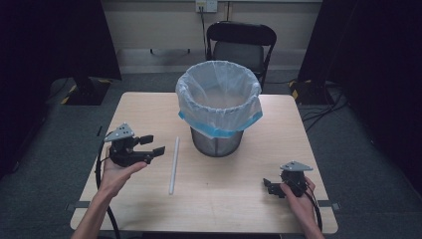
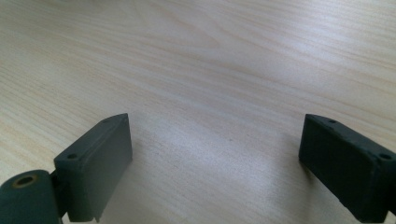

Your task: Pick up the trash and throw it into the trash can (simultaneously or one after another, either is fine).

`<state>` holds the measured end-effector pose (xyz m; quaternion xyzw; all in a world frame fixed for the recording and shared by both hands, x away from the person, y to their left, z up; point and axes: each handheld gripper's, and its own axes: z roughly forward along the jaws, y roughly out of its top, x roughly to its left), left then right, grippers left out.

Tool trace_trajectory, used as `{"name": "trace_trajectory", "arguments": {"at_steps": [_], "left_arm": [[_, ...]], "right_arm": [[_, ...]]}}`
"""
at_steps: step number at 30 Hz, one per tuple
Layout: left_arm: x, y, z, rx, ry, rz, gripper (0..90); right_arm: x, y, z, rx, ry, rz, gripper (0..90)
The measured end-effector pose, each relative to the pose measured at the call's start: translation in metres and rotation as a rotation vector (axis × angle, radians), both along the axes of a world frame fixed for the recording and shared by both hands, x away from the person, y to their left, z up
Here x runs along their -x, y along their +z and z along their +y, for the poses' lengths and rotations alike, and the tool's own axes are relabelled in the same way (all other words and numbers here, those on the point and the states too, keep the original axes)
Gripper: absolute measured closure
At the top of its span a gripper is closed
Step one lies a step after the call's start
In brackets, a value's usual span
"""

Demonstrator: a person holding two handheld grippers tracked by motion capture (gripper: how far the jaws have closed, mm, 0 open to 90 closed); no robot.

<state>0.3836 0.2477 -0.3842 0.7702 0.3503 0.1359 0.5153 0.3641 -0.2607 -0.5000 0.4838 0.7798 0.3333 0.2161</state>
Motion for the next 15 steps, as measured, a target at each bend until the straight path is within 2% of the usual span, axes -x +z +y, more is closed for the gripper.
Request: {"name": "trace_trajectory", "arguments": {"at_steps": [1, 2, 9, 11, 12, 15], "left_arm": [[0.001, -0.004, 0.000, 0.001, -0.003, 0.010, 28.8], [0.003, -0.013, -0.001, -0.019, -0.010, 0.023, 29.8], [0.012, -0.045, -0.003, -0.056, -0.021, 0.094, 32.9], [0.012, -0.048, -0.004, -0.058, -0.022, 0.104, 33.3], [0.014, -0.056, -0.007, -0.069, -0.020, 0.126, 34.2], [0.014, -0.068, -0.013, -0.095, -0.032, 0.157, 36.4]], "right_arm": [[0.000, 0.000, 0.000, 0.000, 0.000, 0.000, 8.8], [0.000, 0.000, 0.000, 0.000, 0.000, 0.000, 8.8], [0.000, 0.000, 0.000, 0.000, 0.000, 0.000, 8.8], [0.000, 0.000, 0.000, 0.000, 0.000, 0.000, 8.8], [0.000, 0.000, 0.000, 0.000, 0.000, 0.000, 8.8], [0.000, 0.000, 0.000, -0.001, -0.002, 0.003, 8.8]]}}
